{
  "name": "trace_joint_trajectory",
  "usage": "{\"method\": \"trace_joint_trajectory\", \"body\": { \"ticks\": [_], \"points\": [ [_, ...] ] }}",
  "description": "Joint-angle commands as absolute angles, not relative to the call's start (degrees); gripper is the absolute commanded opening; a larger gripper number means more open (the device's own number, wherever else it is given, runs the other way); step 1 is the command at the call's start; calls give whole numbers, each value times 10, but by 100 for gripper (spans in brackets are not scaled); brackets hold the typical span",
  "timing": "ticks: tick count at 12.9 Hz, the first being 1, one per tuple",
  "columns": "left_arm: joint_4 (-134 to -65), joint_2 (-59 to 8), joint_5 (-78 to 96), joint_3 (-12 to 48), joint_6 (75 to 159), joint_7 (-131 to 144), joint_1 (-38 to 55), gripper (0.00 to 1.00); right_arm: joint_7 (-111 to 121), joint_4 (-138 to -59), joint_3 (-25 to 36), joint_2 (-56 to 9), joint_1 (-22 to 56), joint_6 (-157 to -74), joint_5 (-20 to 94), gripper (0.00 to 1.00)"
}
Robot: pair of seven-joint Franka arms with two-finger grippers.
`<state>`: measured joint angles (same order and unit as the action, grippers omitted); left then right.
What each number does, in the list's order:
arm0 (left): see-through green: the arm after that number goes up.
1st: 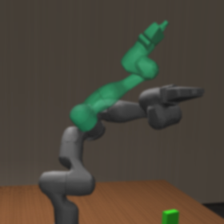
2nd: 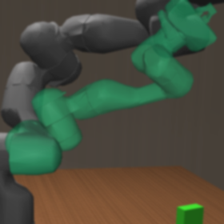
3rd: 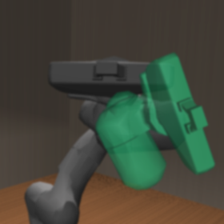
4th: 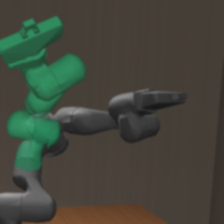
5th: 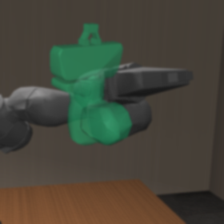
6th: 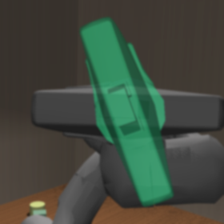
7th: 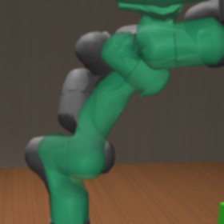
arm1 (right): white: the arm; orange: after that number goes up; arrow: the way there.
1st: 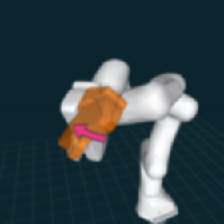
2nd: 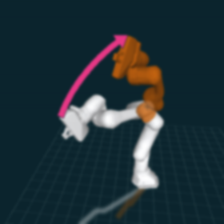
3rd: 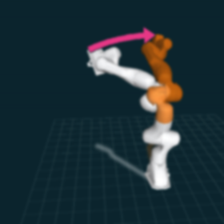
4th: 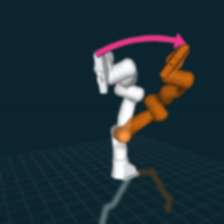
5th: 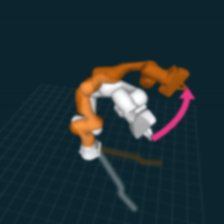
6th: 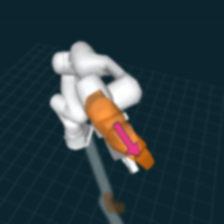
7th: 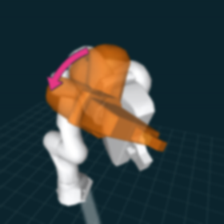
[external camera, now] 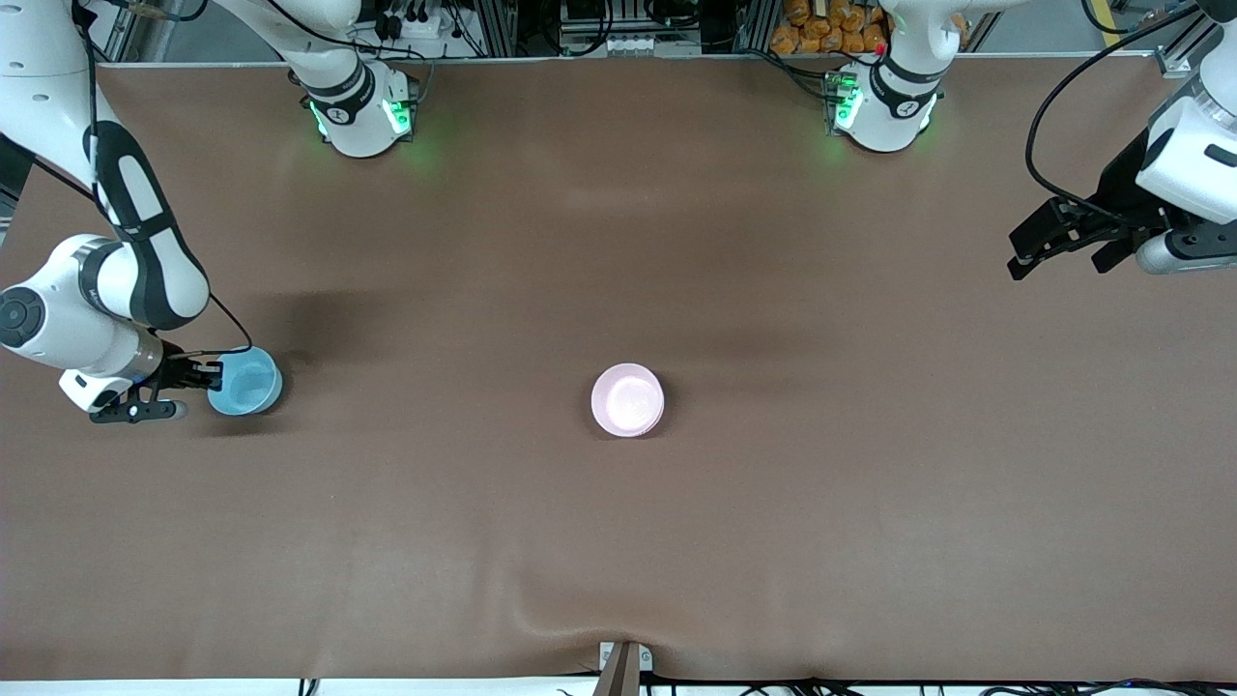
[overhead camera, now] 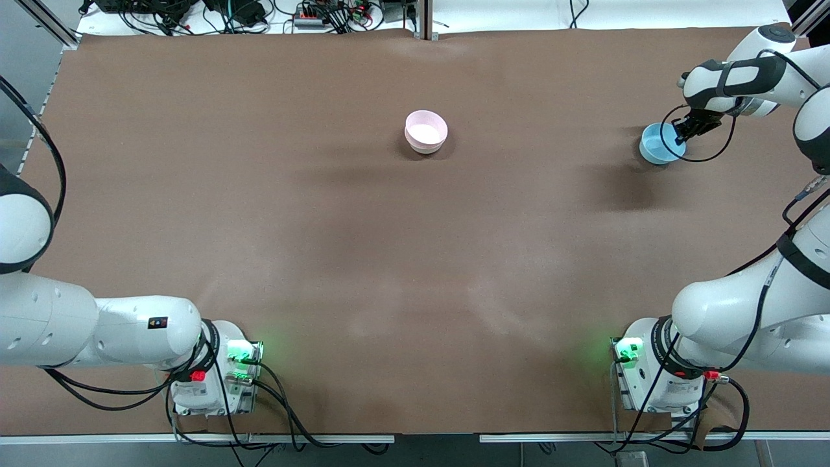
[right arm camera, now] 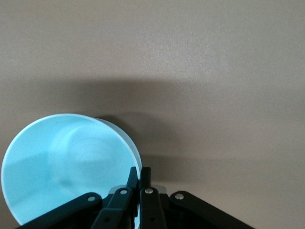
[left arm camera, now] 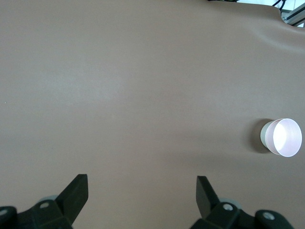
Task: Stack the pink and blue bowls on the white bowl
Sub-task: 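Grasp the blue bowl rim with the right gripper and lift it, then carry the blue bowl with the right gripper onto the stacked bowls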
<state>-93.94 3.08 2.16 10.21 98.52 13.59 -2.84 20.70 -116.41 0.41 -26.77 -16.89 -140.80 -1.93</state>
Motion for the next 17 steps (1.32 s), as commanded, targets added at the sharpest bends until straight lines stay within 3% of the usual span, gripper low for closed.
{"method": "trace_joint_trajectory", "body": {
  "ticks": [1,5,8,14,17],
  "points": [
    [-896,3,25,104,958,126,-31,100,221,-1172,-21,-236,-176,-1386,-23,0],
    [-891,-3,26,104,954,103,-32,100,201,-1148,-54,-173,-170,-1244,39,0],
    [-890,-4,26,104,954,85,-31,100,77,-1105,-56,-155,-114,-1143,54,0],
    [-891,-4,27,104,953,85,-32,100,-209,-1070,-56,-129,35,-1099,141,0],
    [-891,-4,27,104,953,88,-31,100,-359,-993,-55,-155,120,-1105,144,0]
  ]
}}
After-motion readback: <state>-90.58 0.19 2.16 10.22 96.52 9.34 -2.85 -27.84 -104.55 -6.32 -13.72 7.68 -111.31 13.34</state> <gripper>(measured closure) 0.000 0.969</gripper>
